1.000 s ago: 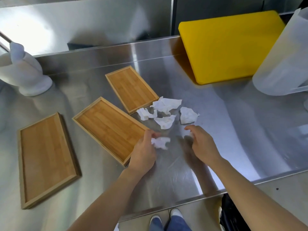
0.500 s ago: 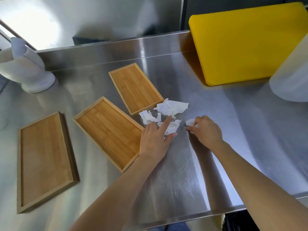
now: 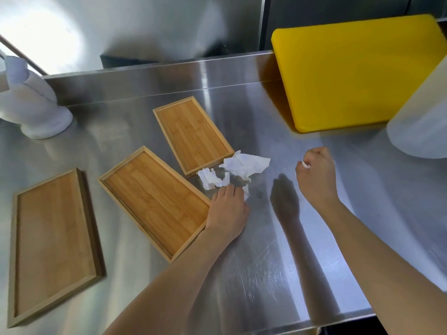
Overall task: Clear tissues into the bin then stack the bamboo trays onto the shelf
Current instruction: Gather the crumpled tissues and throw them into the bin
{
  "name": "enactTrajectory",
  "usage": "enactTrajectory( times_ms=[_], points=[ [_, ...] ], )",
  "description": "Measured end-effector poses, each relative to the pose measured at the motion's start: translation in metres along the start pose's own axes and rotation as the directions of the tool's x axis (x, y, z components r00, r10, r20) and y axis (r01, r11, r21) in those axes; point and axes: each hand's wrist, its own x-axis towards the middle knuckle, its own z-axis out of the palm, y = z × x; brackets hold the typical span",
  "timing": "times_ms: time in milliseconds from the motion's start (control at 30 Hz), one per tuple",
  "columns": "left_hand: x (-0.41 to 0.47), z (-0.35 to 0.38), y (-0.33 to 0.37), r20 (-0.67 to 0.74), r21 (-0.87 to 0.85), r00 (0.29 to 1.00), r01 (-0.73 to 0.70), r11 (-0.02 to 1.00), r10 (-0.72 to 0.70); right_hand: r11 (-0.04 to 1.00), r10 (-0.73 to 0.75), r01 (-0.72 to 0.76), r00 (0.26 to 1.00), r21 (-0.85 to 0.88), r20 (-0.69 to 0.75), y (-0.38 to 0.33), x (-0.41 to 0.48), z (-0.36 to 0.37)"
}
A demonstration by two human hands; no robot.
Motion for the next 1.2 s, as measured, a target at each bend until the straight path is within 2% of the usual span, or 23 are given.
enactTrajectory(
  times_ms=[133, 200, 300, 400, 467, 533, 600, 667, 733, 800, 867, 933, 1100, 1200],
  points=[
    [-0.003, -0.023, -0.006, -0.163, -0.177, 0.984, 0.044, 0.983, -0.073, 0.997, -0.073, 0.074, 0.994, -0.008, 0.077, -0.015, 0.011, 0.011],
    [-0.003, -0.041, -0.009, -0.178, -0.288, 0.967, 0.123, 0.950, -0.180, 0.994, -0.104, 0.108, 0.985, -0.020, 0.137, -0.025, 0.017, 0.022],
    [0.004, -0.051, -0.022, -0.187, -0.304, 0.934, 0.239, 0.922, -0.304, 0.987, -0.113, 0.138, 0.959, -0.081, 0.260, -0.036, 0.024, 0.043],
    [0.015, -0.046, -0.034, -0.102, -0.172, 0.932, 0.328, 0.929, -0.348, 0.961, -0.127, 0.208, 0.916, -0.182, 0.381, -0.039, 0.028, 0.066],
    [0.022, -0.040, -0.041, -0.026, 0.011, 0.954, 0.300, 0.954, -0.300, 0.940, -0.118, 0.248, 0.883, -0.236, 0.455, -0.038, 0.029, 0.076],
    [0.026, -0.034, -0.045, -0.009, 0.174, 0.976, 0.214, 0.961, -0.216, 0.928, -0.104, 0.262, 0.866, -0.267, 0.489, -0.035, 0.029, 0.082],
    [0.027, -0.030, -0.047, -0.043, 0.251, 0.993, 0.121, 0.960, -0.113, 0.926, -0.114, 0.268, 0.872, -0.268, 0.476, -0.031, 0.029, 0.085],
    [0.028, -0.028, -0.048, -0.048, 0.248, 0.997, 0.068, 0.966, -0.058, 0.933, -0.106, 0.246, 0.884, -0.262, 0.455, -0.029, 0.028, 0.083],
    [0.028, -0.028, -0.049, -0.065, 0.158, 0.997, 0.059, 0.986, -0.049, 0.943, -0.119, 0.238, 0.894, -0.232, 0.432, -0.028, 0.028, 0.077],
    [0.027, -0.032, -0.046, -0.119, -0.015, 0.991, 0.057, 0.998, -0.058, 0.962, -0.132, 0.214, 0.907, -0.168, 0.400, -0.029, 0.026, 0.067],
    [0.027, -0.037, -0.039, -0.161, -0.185, 0.985, 0.024, 0.982, -0.054, 0.985, -0.120, 0.154, 0.932, -0.072, 0.342, -0.029, 0.020, 0.053],
    [0.027, -0.042, -0.026, -0.179, -0.282, 0.983, -0.007, 0.959, -0.046, 0.996, -0.089, 0.094, 0.959, -0.006, 0.269, -0.027, 0.012, 0.038],
    [0.031, -0.038, 0.019, -0.118, -0.376, 0.988, -0.133, 0.917, 0.095, 0.992, 0.028, -0.041, 0.994, 0.116, 0.107, -0.003, -0.026, -0.010],
    [0.022, -0.027, 0.052, -0.058, -0.409, 0.983, -0.181, 0.894, 0.173, 0.989, 0.083, -0.085, 0.996, 0.122, 0.021, 0.024, -0.051, -0.038]
  ],
)
